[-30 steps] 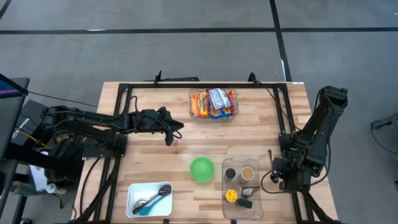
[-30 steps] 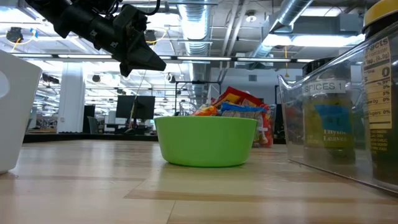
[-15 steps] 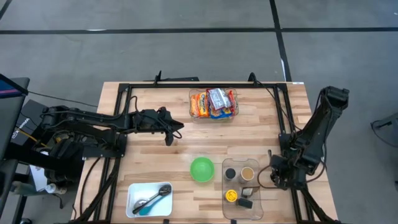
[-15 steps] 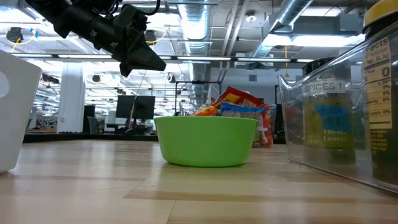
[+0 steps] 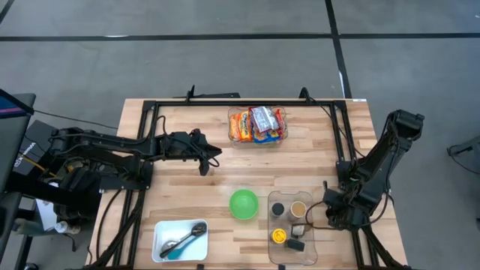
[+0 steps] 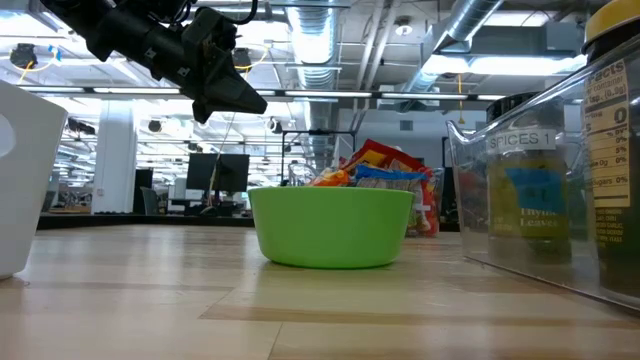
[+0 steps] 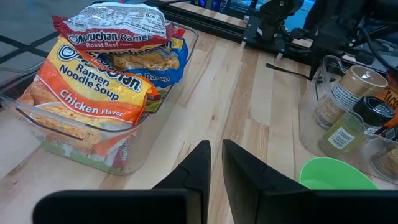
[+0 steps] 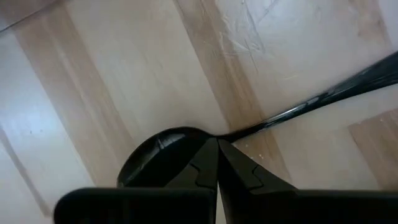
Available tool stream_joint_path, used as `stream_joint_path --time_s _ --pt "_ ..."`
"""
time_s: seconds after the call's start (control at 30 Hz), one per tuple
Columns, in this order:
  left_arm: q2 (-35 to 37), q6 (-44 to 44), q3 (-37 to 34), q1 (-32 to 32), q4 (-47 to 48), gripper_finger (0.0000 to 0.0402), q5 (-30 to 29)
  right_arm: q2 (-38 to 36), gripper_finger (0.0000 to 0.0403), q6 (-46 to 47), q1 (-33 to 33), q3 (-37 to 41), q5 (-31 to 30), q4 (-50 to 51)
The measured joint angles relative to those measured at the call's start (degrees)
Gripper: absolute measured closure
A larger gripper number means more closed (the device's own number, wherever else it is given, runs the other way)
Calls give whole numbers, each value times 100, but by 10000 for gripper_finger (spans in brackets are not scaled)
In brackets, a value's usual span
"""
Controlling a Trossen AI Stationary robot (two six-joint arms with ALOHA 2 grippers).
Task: Pick & Place Food Item
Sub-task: Put the black spoon into the white bin
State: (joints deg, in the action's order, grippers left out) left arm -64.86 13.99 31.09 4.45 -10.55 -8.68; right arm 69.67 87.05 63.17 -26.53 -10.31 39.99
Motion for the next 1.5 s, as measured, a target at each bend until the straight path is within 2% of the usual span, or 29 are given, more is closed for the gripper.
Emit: stream_joint_path --time_s 0.3,0.6,1.5 --pt "-2 0 0 0 0 367 0 -19 403 47 -79 4 -15 -4" --pt "-2 1 0 1 -2 367 -1 -37 403 -63 -685 12 -49 392" --pt "0 0 0 2 -2 367 -1 -42 403 -818 -1875 40 -819 860"
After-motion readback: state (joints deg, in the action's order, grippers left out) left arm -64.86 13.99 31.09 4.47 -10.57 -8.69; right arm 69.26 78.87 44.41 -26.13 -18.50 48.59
